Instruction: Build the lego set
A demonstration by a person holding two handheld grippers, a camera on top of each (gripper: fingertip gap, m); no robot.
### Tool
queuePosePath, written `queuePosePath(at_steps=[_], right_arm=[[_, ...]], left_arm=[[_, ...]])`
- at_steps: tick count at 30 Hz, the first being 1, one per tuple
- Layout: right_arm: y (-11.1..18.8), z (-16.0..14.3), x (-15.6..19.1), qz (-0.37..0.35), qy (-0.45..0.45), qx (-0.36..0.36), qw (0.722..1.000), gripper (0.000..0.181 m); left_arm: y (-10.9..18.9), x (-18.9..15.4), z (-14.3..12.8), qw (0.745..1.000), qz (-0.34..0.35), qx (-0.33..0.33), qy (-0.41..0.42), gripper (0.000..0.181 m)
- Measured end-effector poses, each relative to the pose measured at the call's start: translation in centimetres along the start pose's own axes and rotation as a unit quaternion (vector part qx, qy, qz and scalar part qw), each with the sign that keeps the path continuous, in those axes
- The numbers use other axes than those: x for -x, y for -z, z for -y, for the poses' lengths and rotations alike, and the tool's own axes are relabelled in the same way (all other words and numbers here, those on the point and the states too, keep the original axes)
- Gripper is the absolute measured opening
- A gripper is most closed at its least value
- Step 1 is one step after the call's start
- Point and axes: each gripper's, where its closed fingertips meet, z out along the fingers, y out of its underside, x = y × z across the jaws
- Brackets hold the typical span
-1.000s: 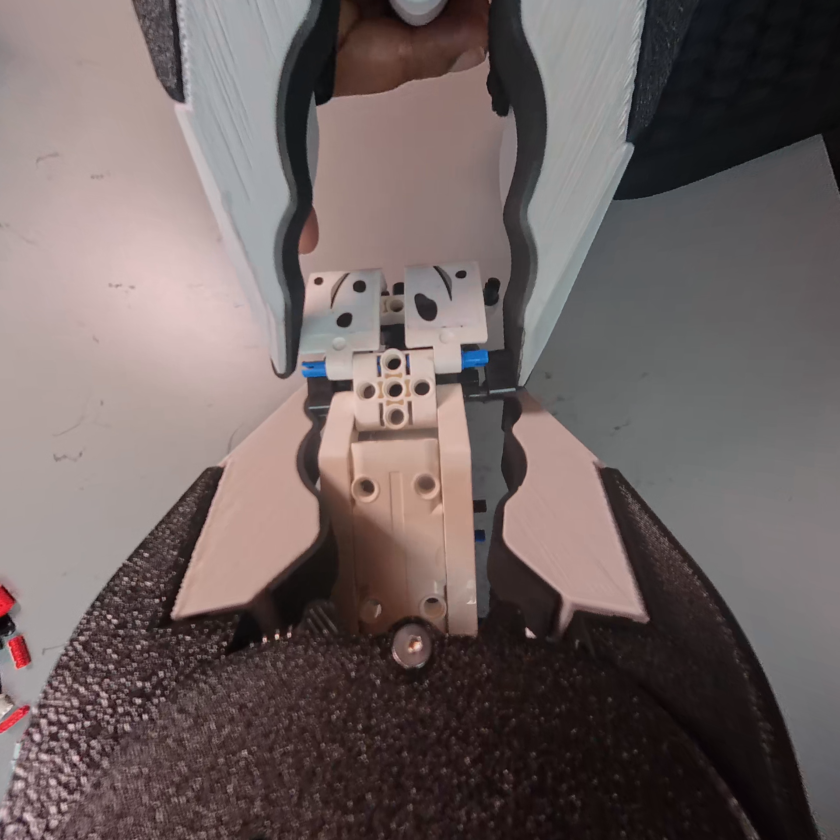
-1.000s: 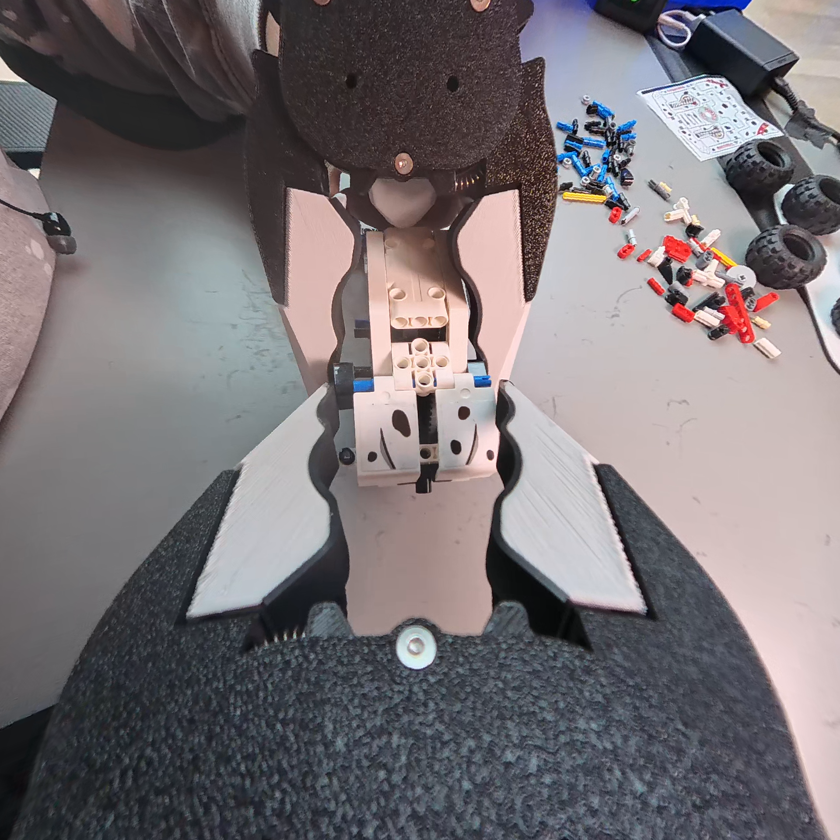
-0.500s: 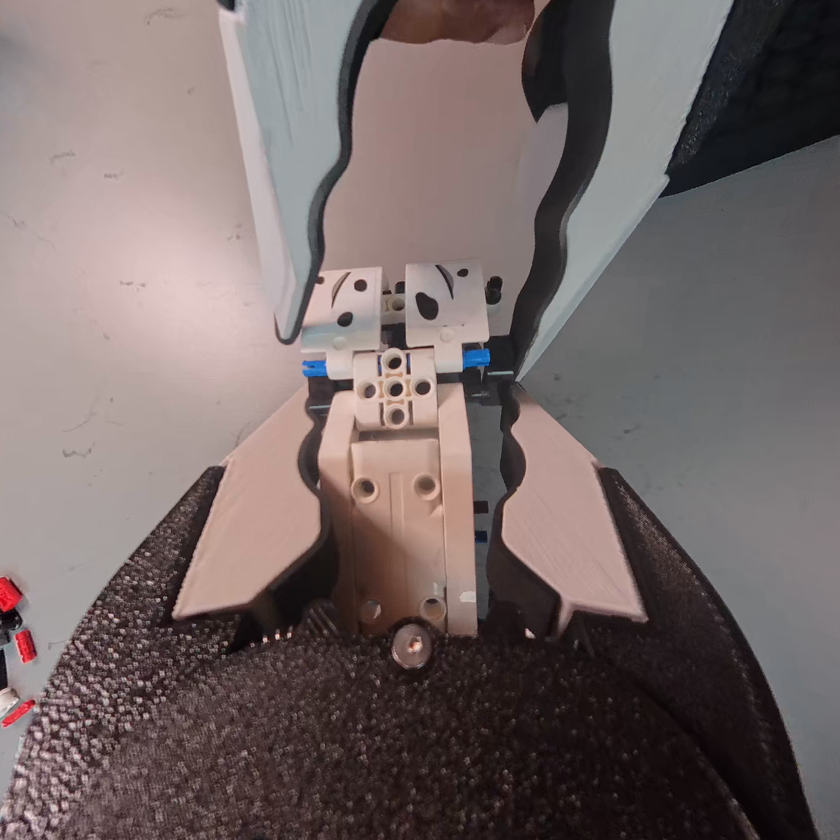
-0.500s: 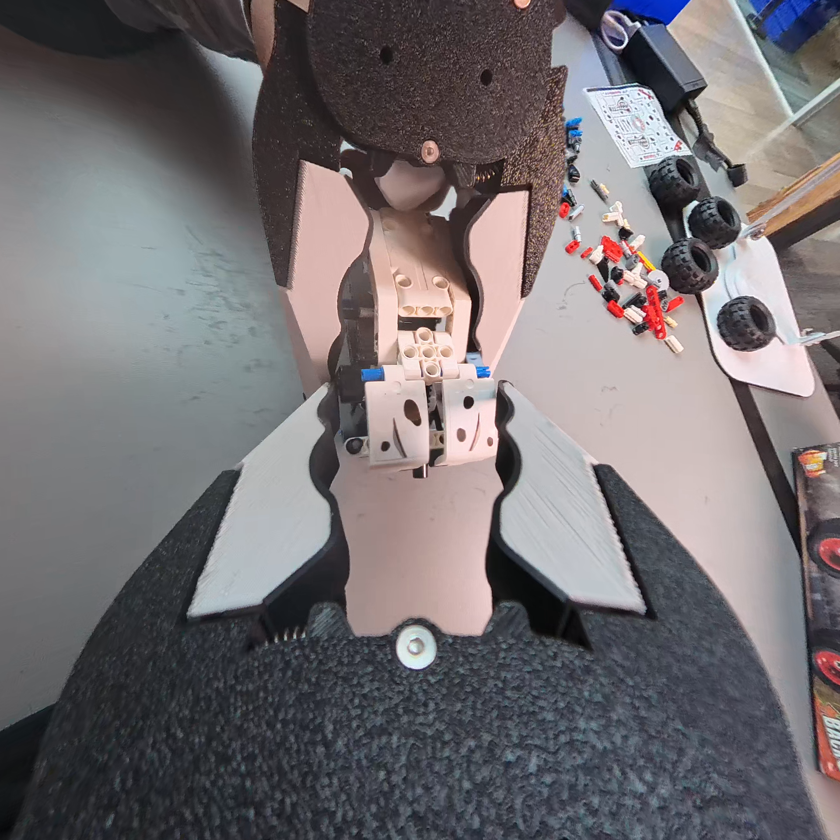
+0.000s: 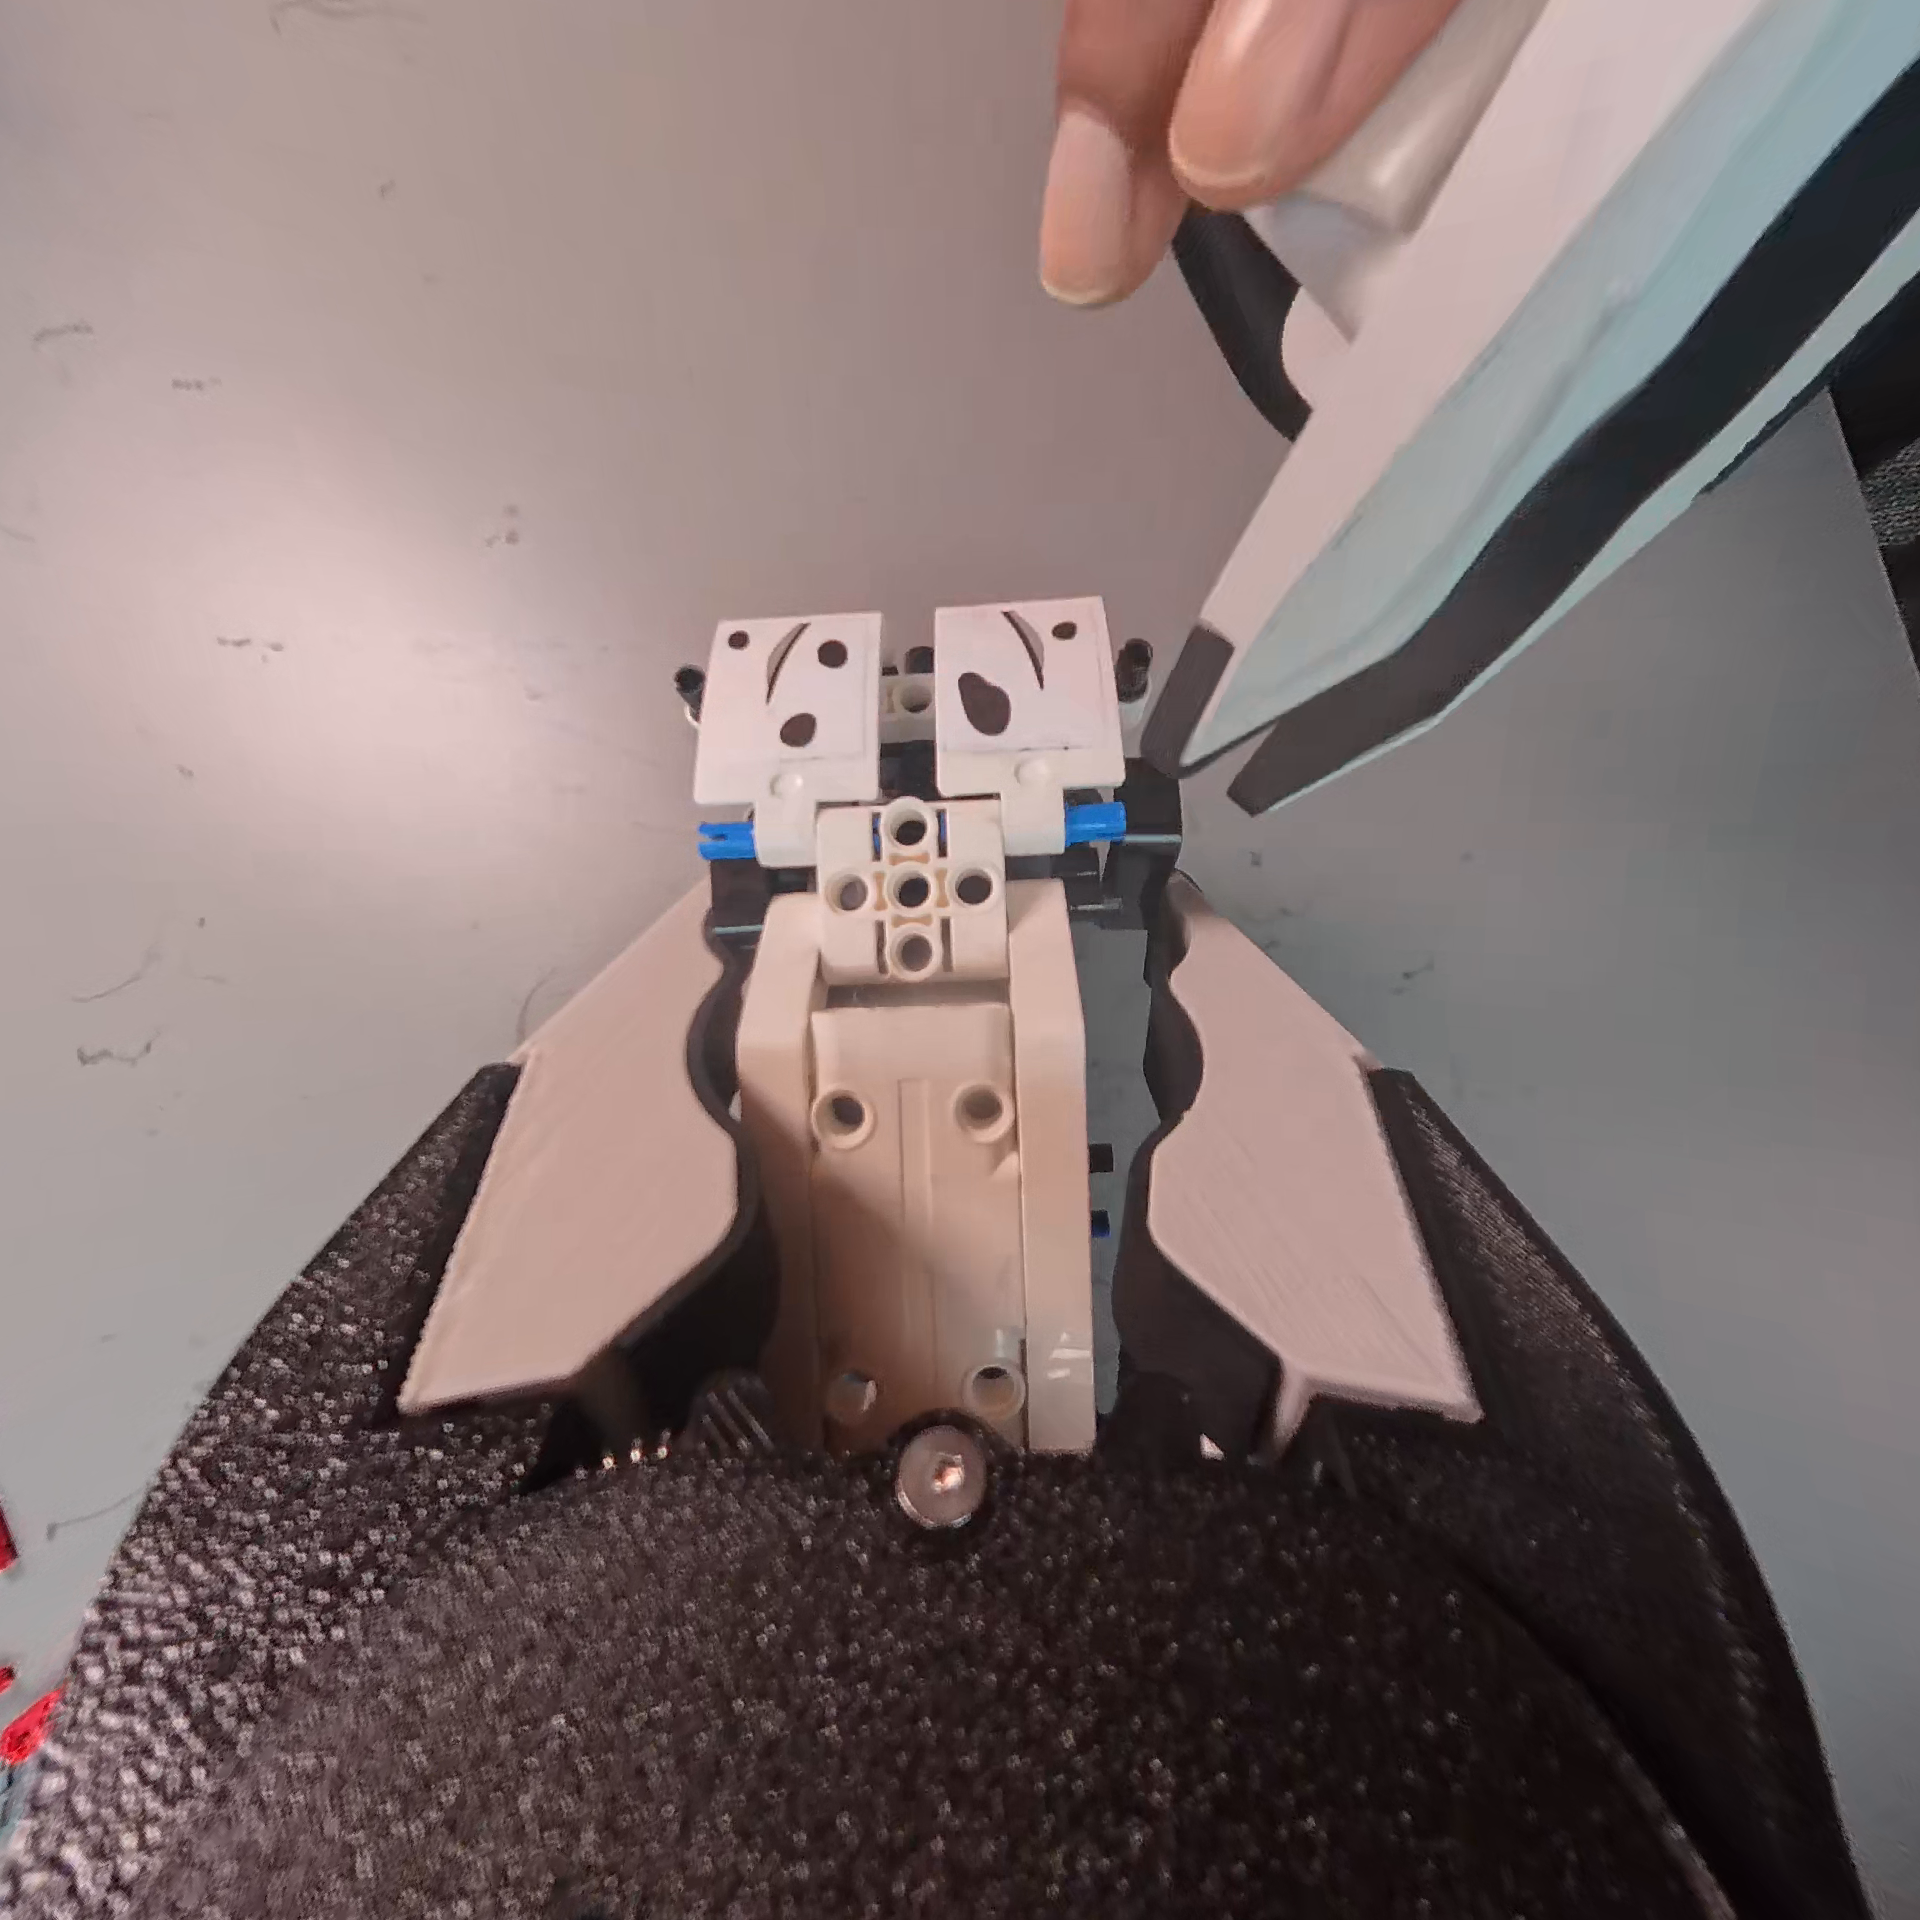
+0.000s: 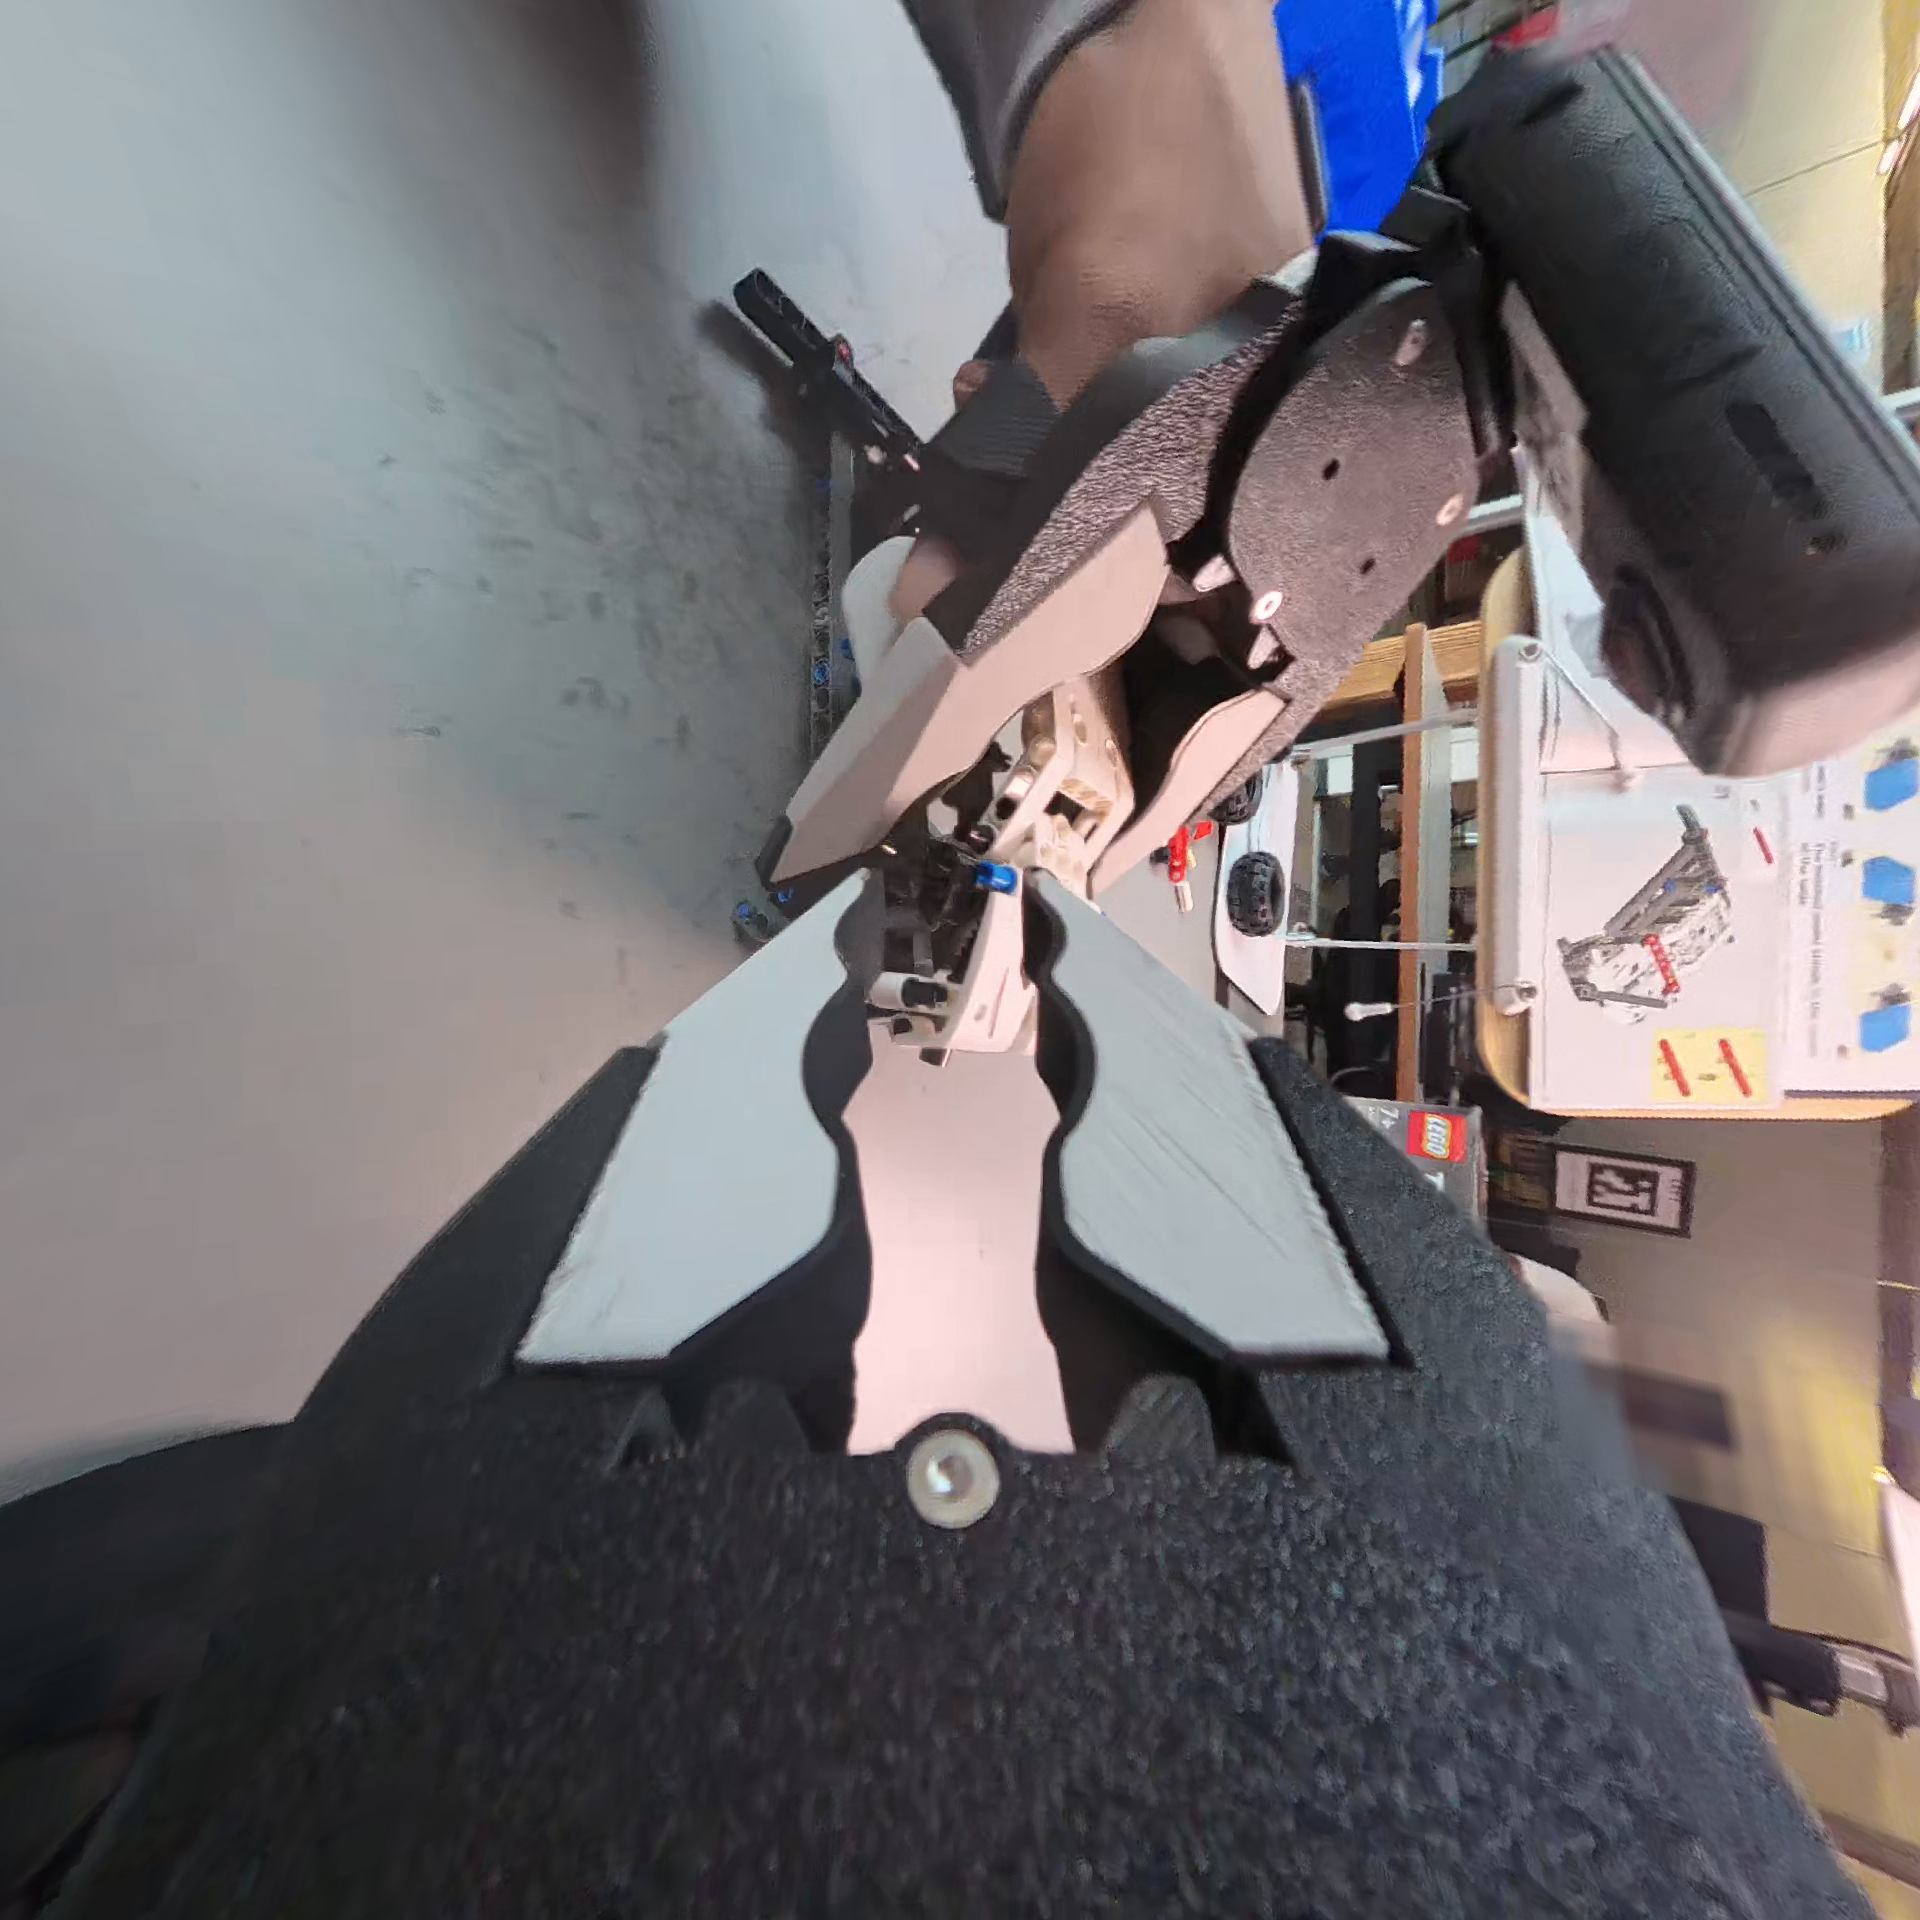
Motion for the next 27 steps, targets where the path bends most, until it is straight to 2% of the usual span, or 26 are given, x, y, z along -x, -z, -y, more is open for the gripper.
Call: queuePosePath(at_steps=[4, 7, 13, 20, 27], right_arm=[[-0.5, -0.2, 0.6, -0.011, 0.049, 0.027, 0.998, 0.019], [-0.9, -0.5, 0.2, -0.049, 0.1, 0.046, 0.993, 0.01], [-1.0, -0.2, 0.1, -0.103, 0.133, 0.049, 0.985, 0.008], [-0.3, 0.6, 0.7, -0.08, 0.15, 0.043, 0.984, 0.008], [-0.2, 0.5, 0.7, -0.054, 0.13, 0.039, 0.989, 0.008]], left_arm=[[0.0, 0.0, 0.0, 1.0, -0.002, 0.001, 0.0, 0.076], [0.1, 0.0, 0.0, 1.0, -0.006, 0.0, 0.002, 0.076], [0.1, -0.2, 0.1, 1.0, -0.014, -0.009, 0.005, 0.077], [0.5, -0.8, 0.4, 1.0, -0.016, -0.015, -0.022, 0.091], [1.0, -0.8, 0.0, 0.999, -0.011, -0.004, -0.052, 0.095]])
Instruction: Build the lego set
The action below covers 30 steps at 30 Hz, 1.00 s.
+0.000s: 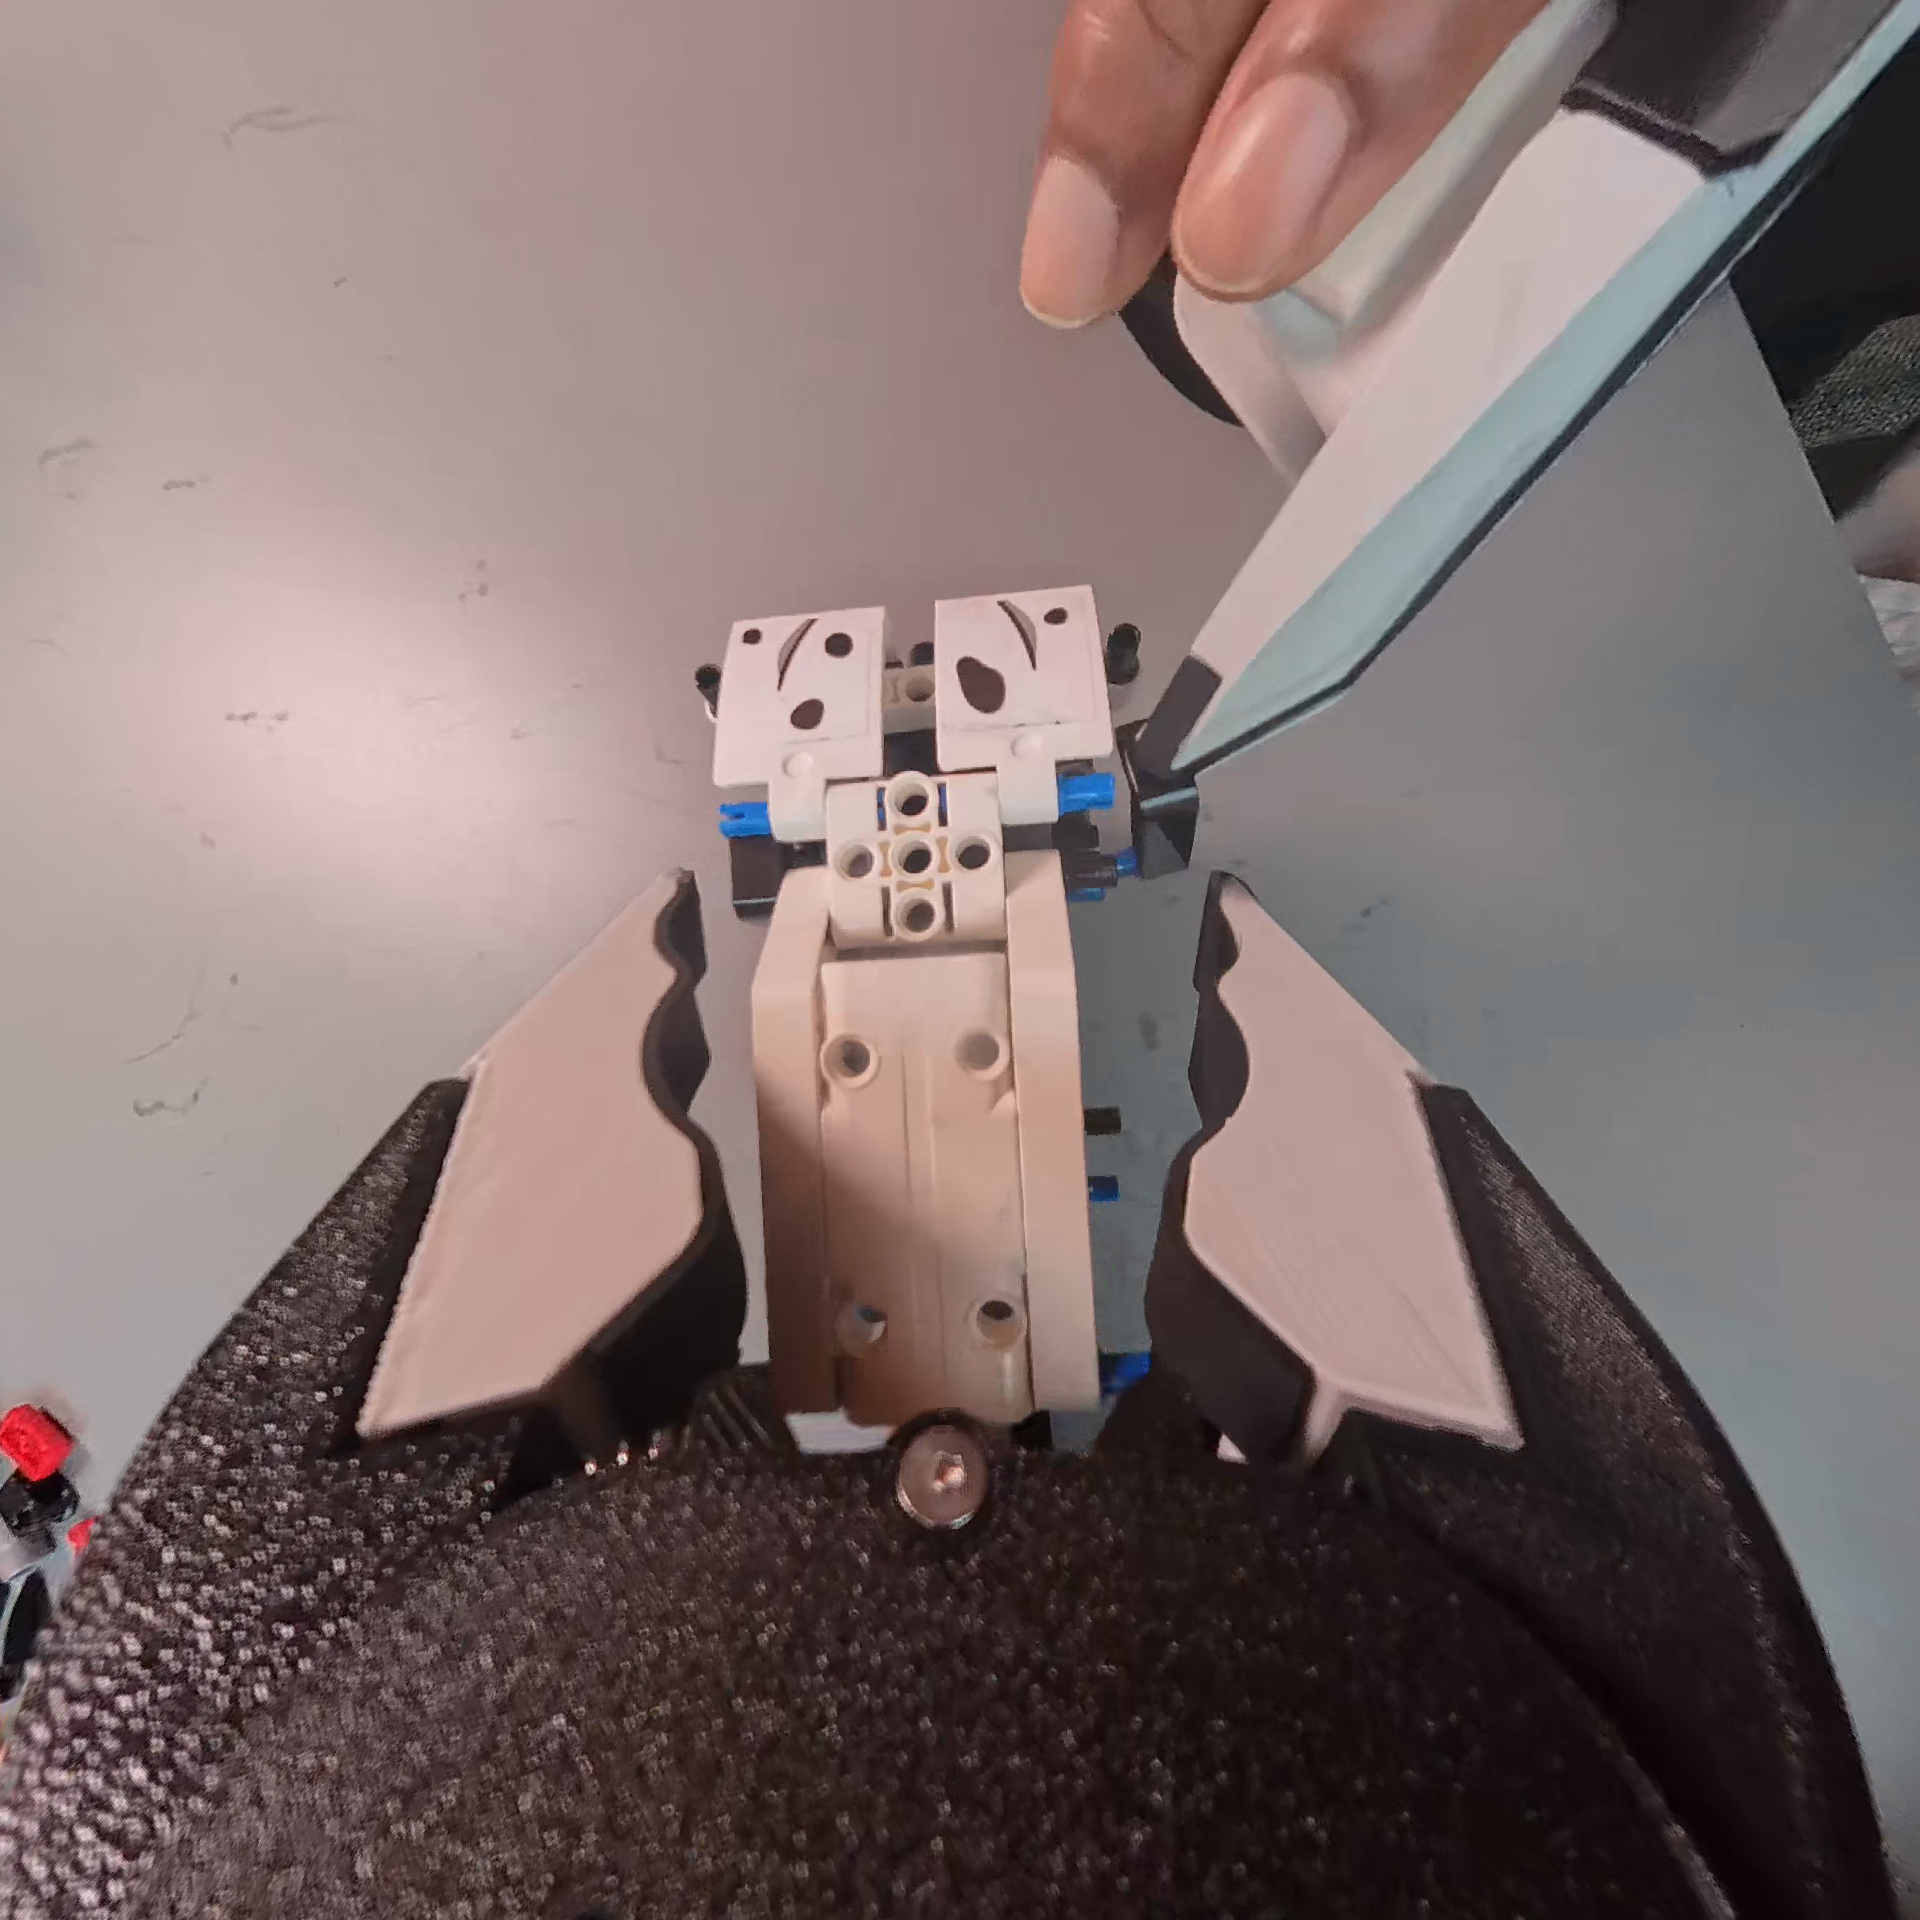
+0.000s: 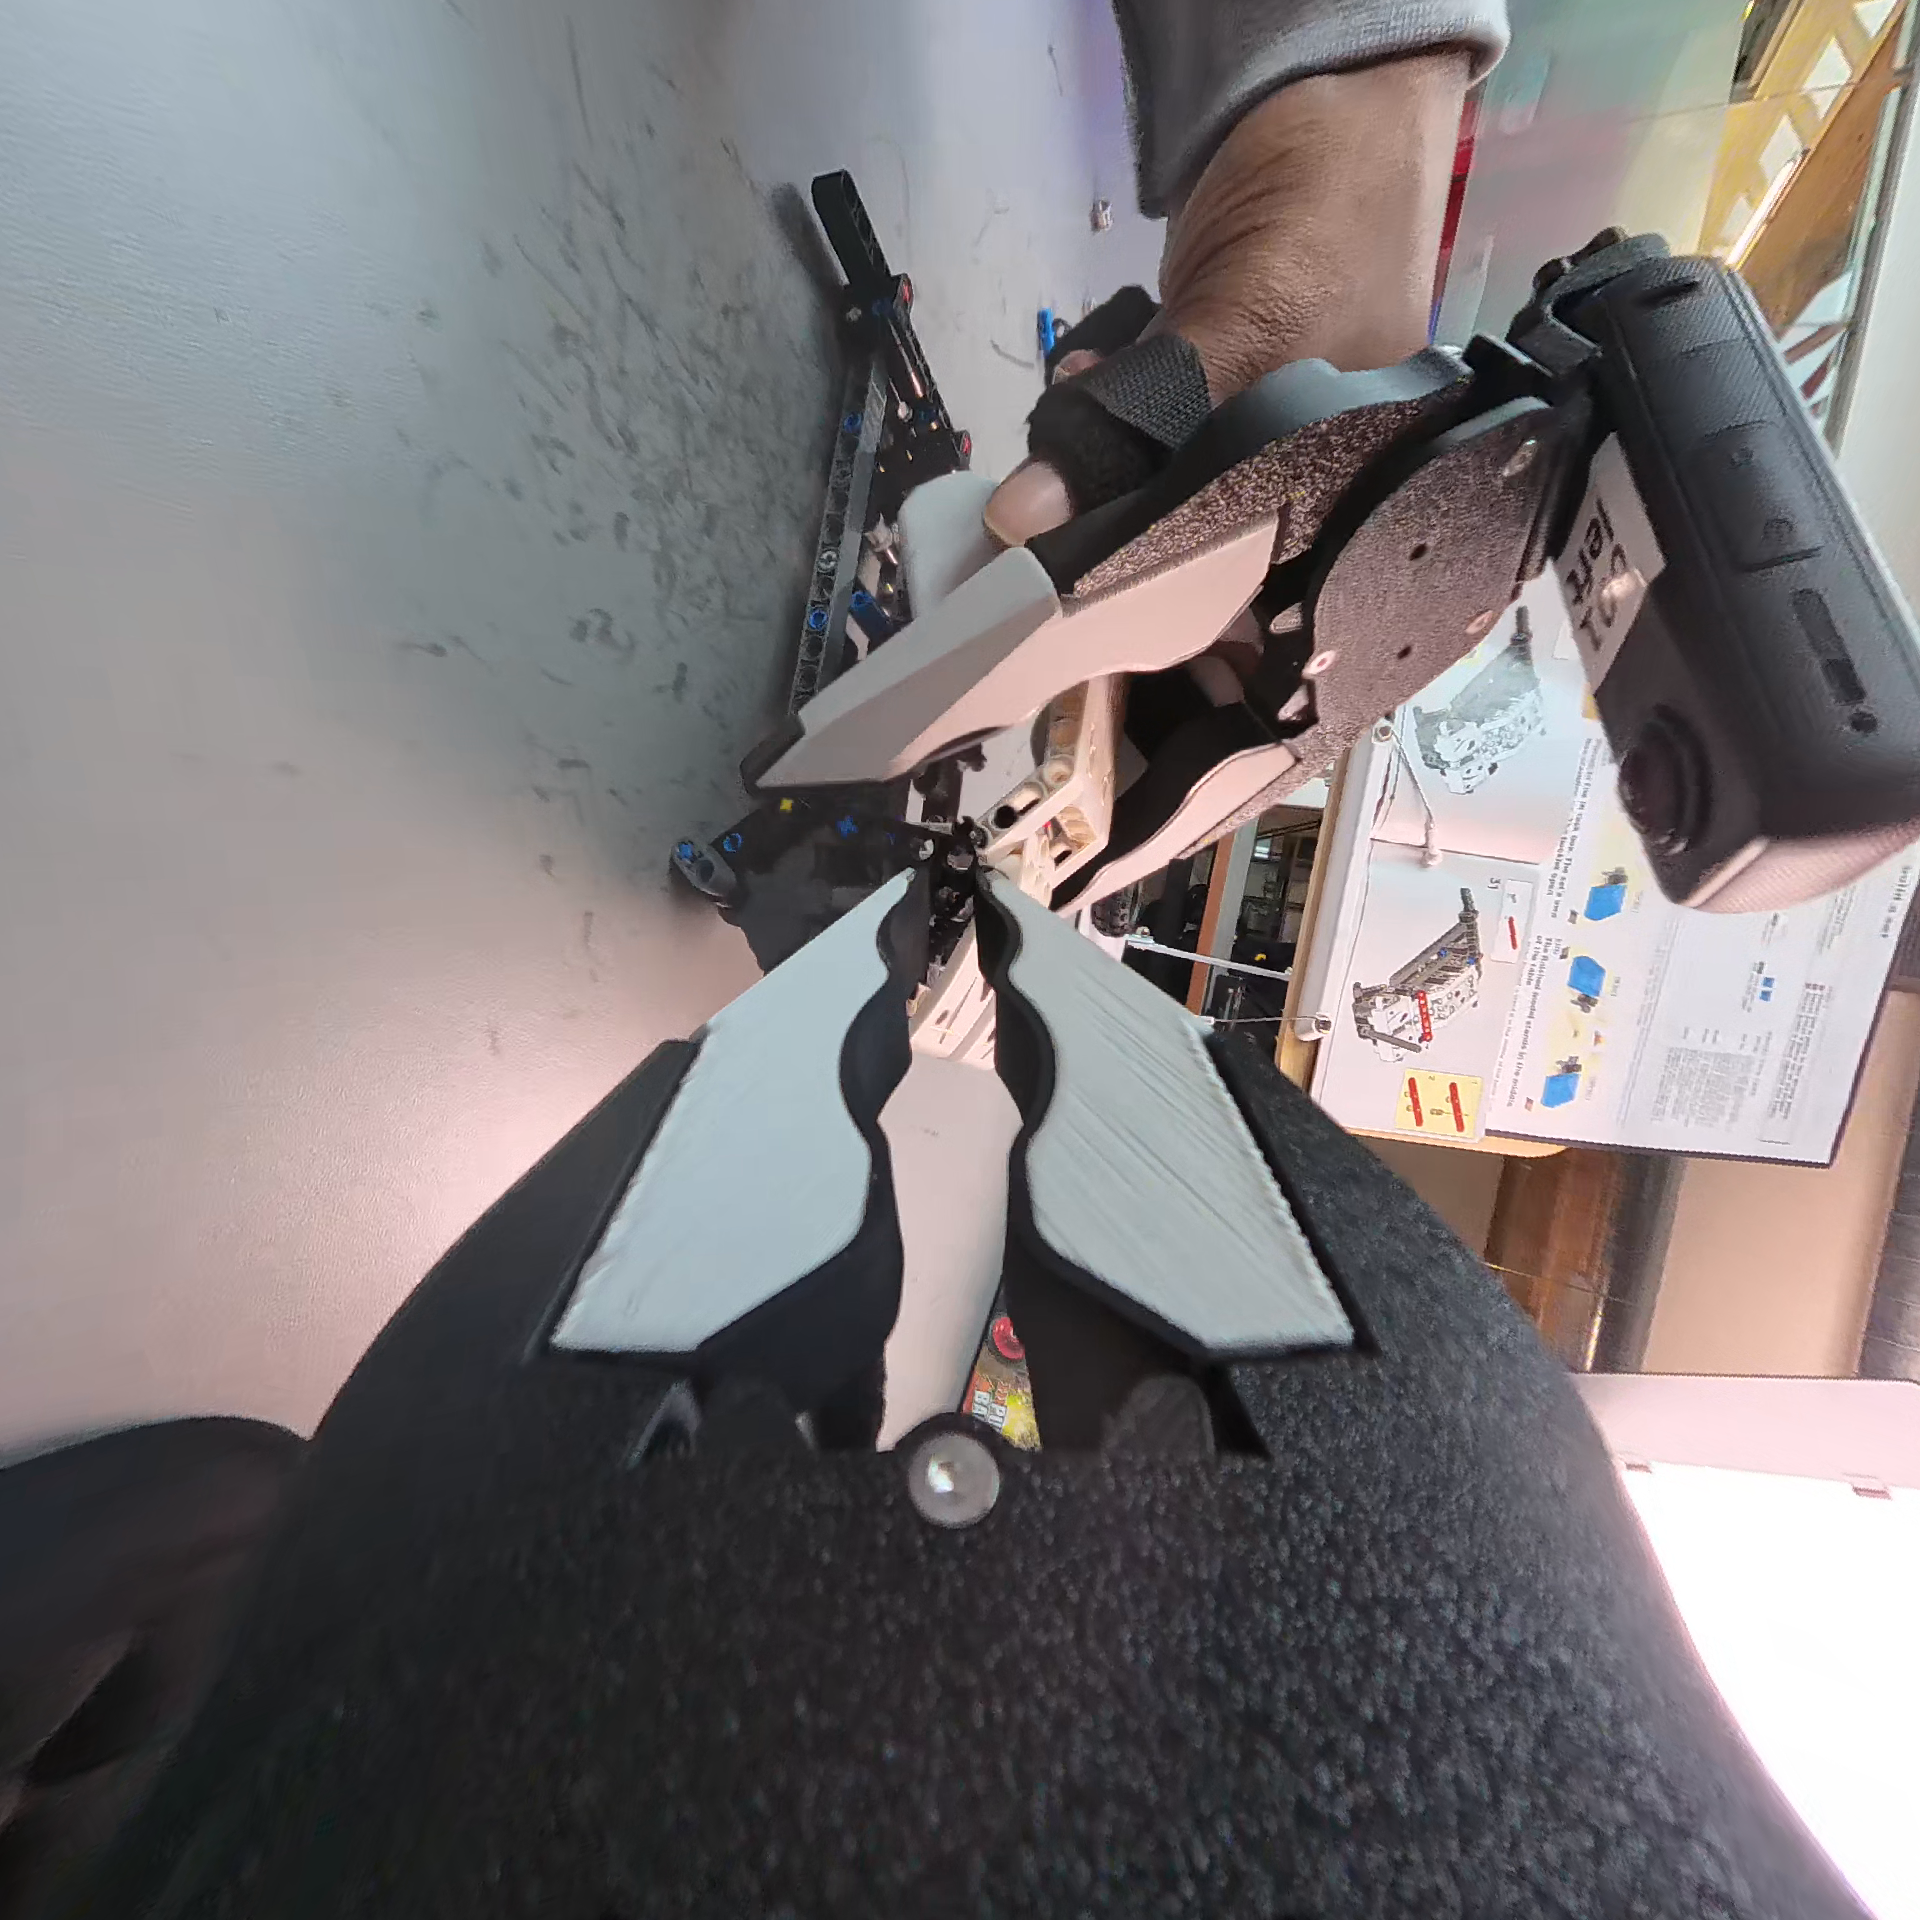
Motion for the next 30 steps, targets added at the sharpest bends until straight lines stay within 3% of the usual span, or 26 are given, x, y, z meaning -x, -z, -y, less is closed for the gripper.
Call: queuePosePath(at_steps=[10, 19, 24, 30], right_arm=[[0.5, 0.4, 0.2, 0.03, -0.001, -0.031, 0.999, 0.007], [0.8, 0.9, -1.3, 0.021, -0.028, -0.036, 0.999, 0.008], [0.2, 0.7, -0.5, 0.031, -0.027, -0.028, 0.999, 0.007], [-0.8, 0.7, -0.1, 0.023, 0.015, -0.005, 1.0, 0.007]], left_arm=[[1.2, -0.2, -0.7, 1.0, -0.014, -0.01, -0.015, 0.088], [1.6, -0.4, 0.4, 0.999, -0.025, -0.047, -0.01, 0.092], [3.5, 0.1, 1.3, 0.997, -0.018, -0.077, -0.009, 0.094], [4.7, 1.1, -0.3, 0.999, 0.002, -0.042, 0.001, 0.095]])
